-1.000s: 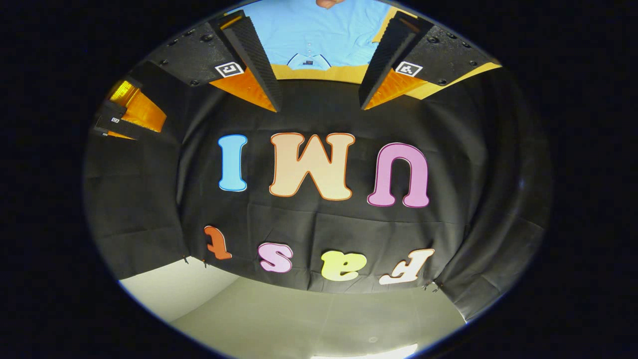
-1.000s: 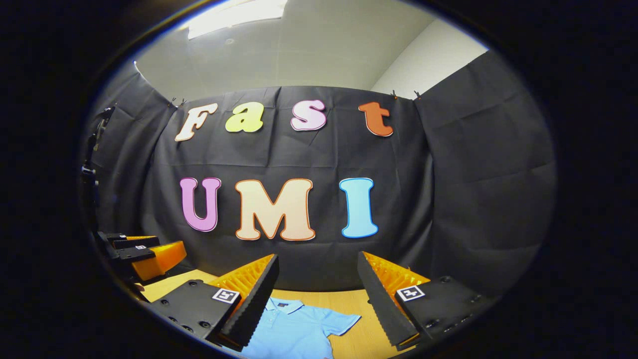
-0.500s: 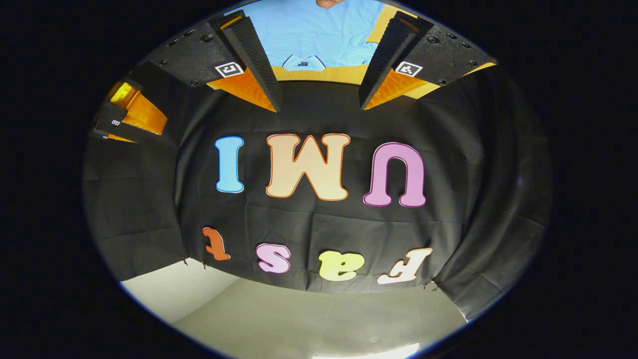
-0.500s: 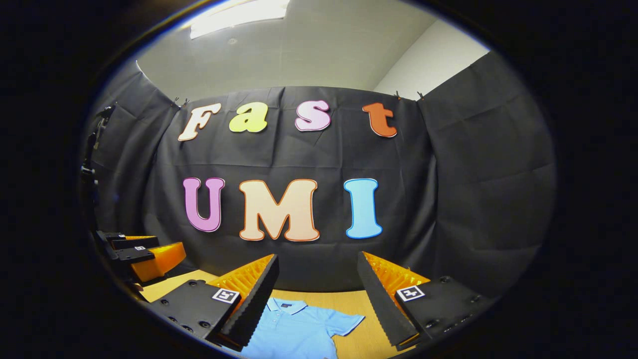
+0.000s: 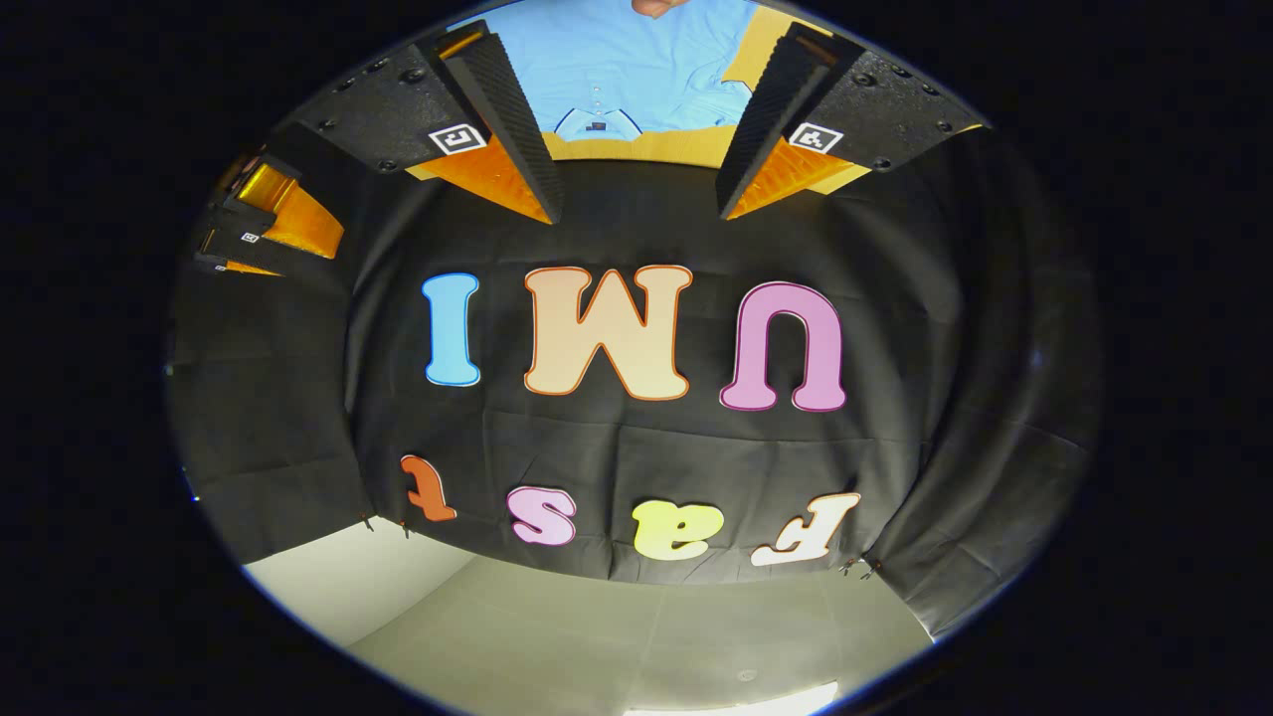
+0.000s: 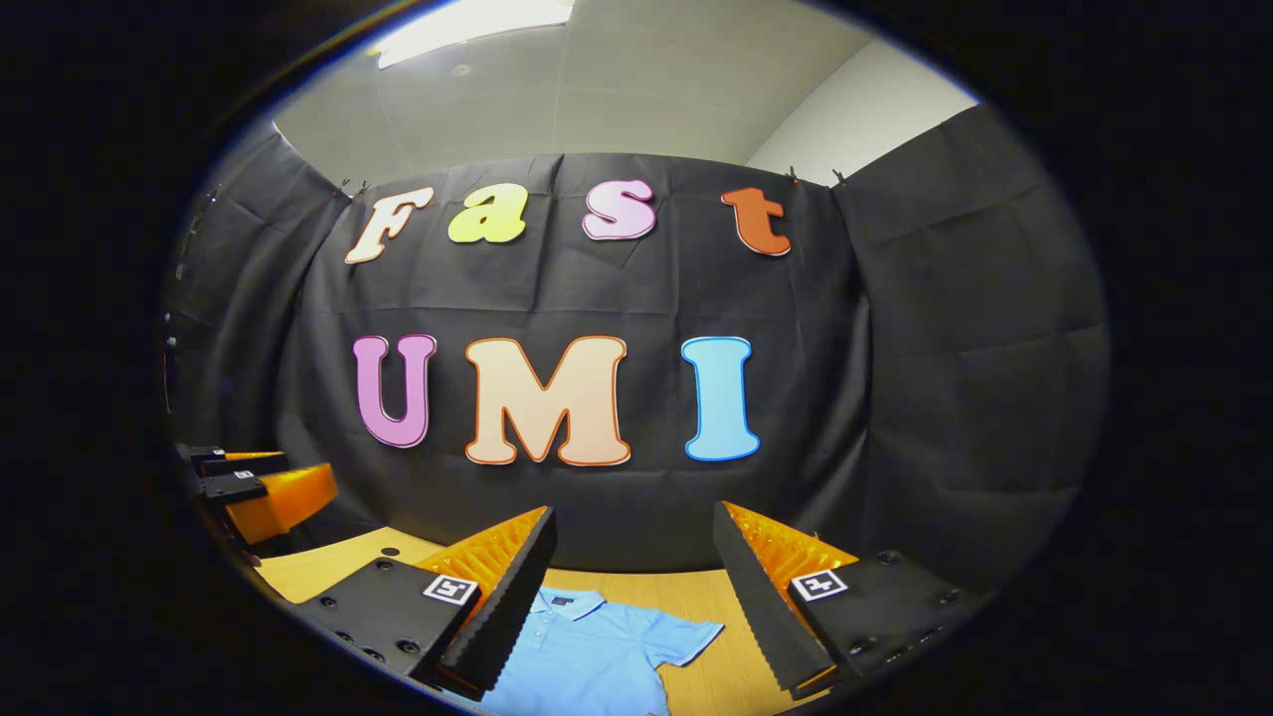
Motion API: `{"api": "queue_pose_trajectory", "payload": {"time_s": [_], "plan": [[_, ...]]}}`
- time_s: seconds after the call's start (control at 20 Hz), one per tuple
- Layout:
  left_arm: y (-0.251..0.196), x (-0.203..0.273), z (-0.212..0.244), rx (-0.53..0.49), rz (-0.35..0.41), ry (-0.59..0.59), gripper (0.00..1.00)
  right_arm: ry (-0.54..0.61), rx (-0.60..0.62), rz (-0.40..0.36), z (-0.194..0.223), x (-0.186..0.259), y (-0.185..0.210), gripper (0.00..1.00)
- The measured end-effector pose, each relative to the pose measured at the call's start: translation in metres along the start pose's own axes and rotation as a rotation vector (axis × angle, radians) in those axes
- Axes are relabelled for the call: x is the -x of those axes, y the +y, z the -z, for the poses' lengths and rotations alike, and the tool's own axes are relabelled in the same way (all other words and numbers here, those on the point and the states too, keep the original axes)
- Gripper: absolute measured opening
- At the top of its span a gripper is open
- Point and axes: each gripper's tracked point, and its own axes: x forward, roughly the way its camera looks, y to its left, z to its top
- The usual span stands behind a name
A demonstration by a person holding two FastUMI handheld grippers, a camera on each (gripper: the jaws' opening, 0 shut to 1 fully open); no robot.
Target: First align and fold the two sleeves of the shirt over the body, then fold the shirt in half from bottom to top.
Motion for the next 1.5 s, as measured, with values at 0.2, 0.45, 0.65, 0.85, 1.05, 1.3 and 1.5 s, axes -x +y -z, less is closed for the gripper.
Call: {"api": "queue_pose_trajectory", "payload": {"time_s": [0.2,0.45,0.65,0.85,1.05,1.3,1.5], "plan": [[0.003,-0.011,0.002,0.004,0.028,0.004,0.94,0.055,0.022,0.058,0.031,-0.036,-0.018,0.98],[0.018,-0.028,0.008,-0.001,0.043,0.015,0.94,0.145,0.053,0.125,0.085,-0.078,-0.037,0.98],[0.033,-0.038,0.009,-0.020,0.036,0.012,0.94,0.233,0.070,0.116,0.136,-0.102,-0.037,1.00],[0.043,-0.048,0.014,-0.023,0.051,0.020,0.94,0.332,0.046,0.158,0.188,-0.121,-0.048,0.99],[0.058,-0.060,0.025,0.001,0.032,0.035,0.94,0.414,0.044,0.181,0.236,-0.140,-0.058,0.99],[0.068,-0.071,0.040,0.009,0.022,0.071,0.94,0.551,0.069,0.217,0.308,-0.155,-0.072,0.99],[0.075,-0.076,0.048,0.002,0.016,0.092,0.94,0.679,0.052,0.229,0.359,-0.155,-0.079,1.00]]}}
